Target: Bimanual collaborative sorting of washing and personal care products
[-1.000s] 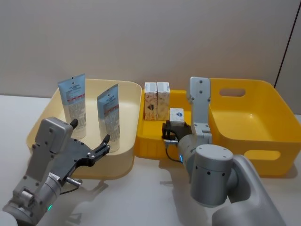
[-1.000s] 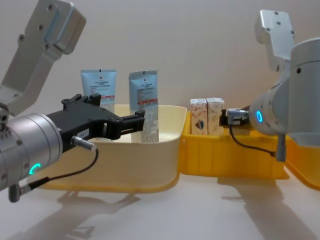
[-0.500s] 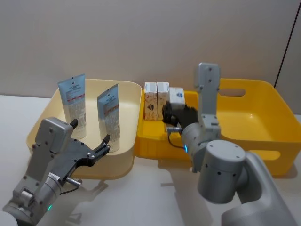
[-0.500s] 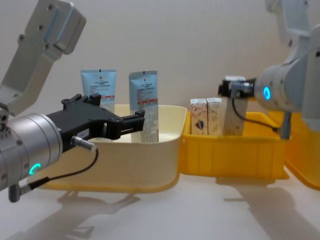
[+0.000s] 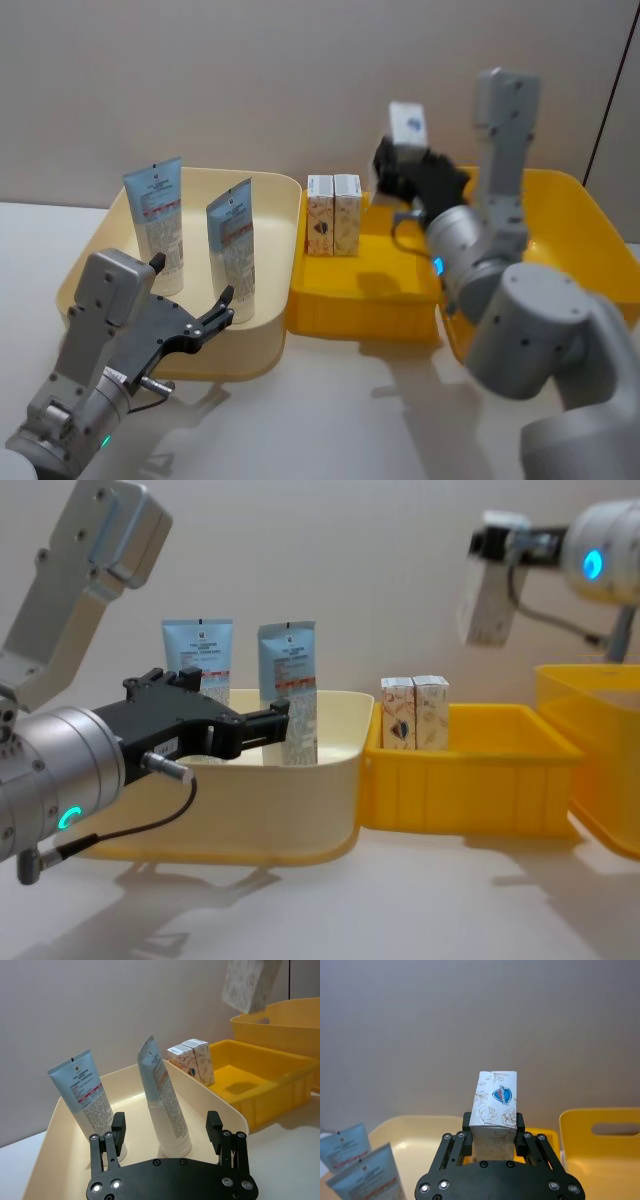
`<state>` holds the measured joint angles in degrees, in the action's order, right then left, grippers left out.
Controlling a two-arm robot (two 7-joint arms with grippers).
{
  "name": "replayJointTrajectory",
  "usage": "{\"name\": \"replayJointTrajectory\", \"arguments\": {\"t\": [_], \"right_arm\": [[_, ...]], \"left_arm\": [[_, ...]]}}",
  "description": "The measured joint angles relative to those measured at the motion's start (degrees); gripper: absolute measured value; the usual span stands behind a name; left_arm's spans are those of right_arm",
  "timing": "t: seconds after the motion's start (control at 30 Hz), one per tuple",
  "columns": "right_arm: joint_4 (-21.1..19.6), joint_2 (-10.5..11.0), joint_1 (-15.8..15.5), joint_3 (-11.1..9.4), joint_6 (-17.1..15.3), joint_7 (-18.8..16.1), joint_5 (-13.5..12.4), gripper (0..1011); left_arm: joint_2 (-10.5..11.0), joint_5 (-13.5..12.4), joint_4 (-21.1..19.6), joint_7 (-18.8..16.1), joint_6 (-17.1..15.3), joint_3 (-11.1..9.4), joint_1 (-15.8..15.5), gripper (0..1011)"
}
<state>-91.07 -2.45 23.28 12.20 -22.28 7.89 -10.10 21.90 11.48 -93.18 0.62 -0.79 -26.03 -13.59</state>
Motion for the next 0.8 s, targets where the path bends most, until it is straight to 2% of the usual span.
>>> {"name": "replayJointTrajectory", "arguments": {"t": [0.13,0.37,0.63,0.8], "right_arm": [[-0.8,1.2,1.1,-1.7,1.7,-1.2,-0.3,449],[-0.4,2.5,2.7,-4.1,3.2,-1.4,0.1,449],[2.0,3.4,3.8,-6.1,3.1,0.4,1.6,449],[3.9,3.6,4.4,-7.1,1.9,1.8,2.6,450]], "left_arm": [[0.0,0.0,0.0,0.0,0.0,0.0,0.0,1003],[0.0,0.0,0.0,0.0,0.0,0.0,0.0,1003],[0.0,0.0,0.0,0.0,0.0,0.0,0.0,1003],[0.0,0.0,0.0,0.0,0.0,0.0,0.0,1003]]}}
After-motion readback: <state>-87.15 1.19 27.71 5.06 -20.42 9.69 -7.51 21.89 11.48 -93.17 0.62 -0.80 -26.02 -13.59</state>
